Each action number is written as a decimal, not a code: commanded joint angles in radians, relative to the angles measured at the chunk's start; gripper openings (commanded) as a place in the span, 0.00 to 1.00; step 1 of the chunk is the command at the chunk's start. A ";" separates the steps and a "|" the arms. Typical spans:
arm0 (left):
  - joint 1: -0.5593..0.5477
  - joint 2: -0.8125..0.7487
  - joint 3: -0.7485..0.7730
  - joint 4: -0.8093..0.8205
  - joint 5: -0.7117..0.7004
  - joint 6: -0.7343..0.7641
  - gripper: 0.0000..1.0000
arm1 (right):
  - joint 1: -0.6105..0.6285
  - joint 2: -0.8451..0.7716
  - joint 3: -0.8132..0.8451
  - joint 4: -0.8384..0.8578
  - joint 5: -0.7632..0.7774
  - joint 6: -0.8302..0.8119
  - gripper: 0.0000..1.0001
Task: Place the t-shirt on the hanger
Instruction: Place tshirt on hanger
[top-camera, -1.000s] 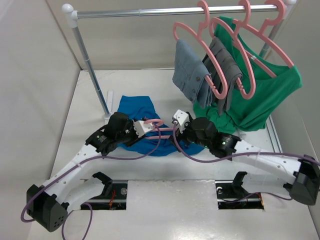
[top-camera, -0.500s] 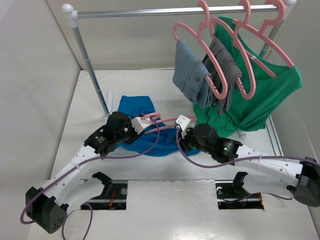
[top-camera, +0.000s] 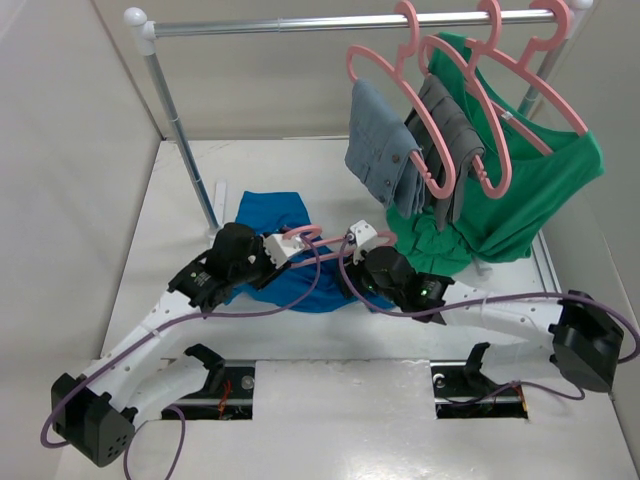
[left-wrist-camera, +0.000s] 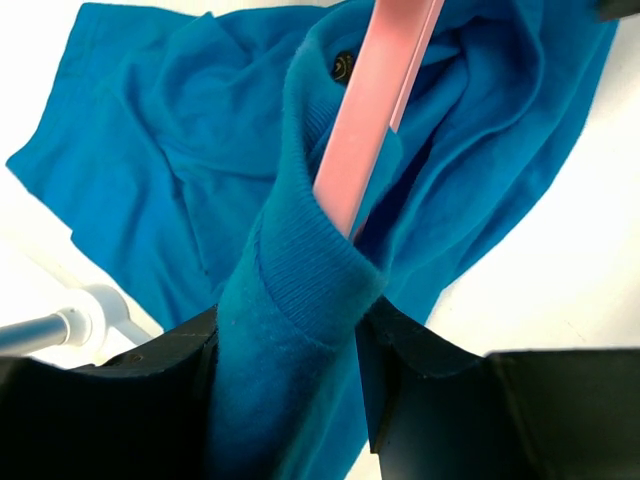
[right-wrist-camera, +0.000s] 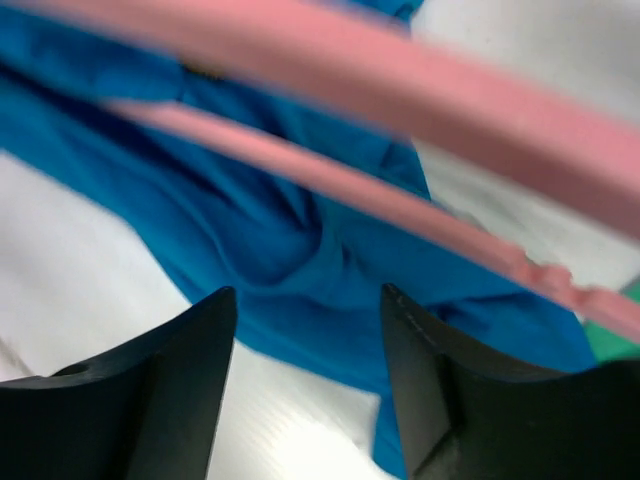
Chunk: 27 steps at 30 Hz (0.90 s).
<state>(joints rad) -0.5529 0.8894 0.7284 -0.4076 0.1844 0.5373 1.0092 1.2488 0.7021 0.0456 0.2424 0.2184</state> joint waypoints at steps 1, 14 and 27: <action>-0.001 0.000 0.049 0.033 0.050 -0.011 0.00 | 0.005 0.055 -0.007 0.152 0.078 0.131 0.63; -0.001 0.008 0.049 0.043 0.081 -0.039 0.00 | -0.017 0.251 0.013 0.244 0.120 0.222 0.46; -0.001 -0.001 0.049 0.043 0.080 -0.068 0.00 | -0.077 0.327 -0.030 0.344 0.030 0.207 0.00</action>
<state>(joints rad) -0.5526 0.9245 0.7311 -0.4911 0.2062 0.5003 0.9466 1.6176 0.7136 0.3805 0.2863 0.4118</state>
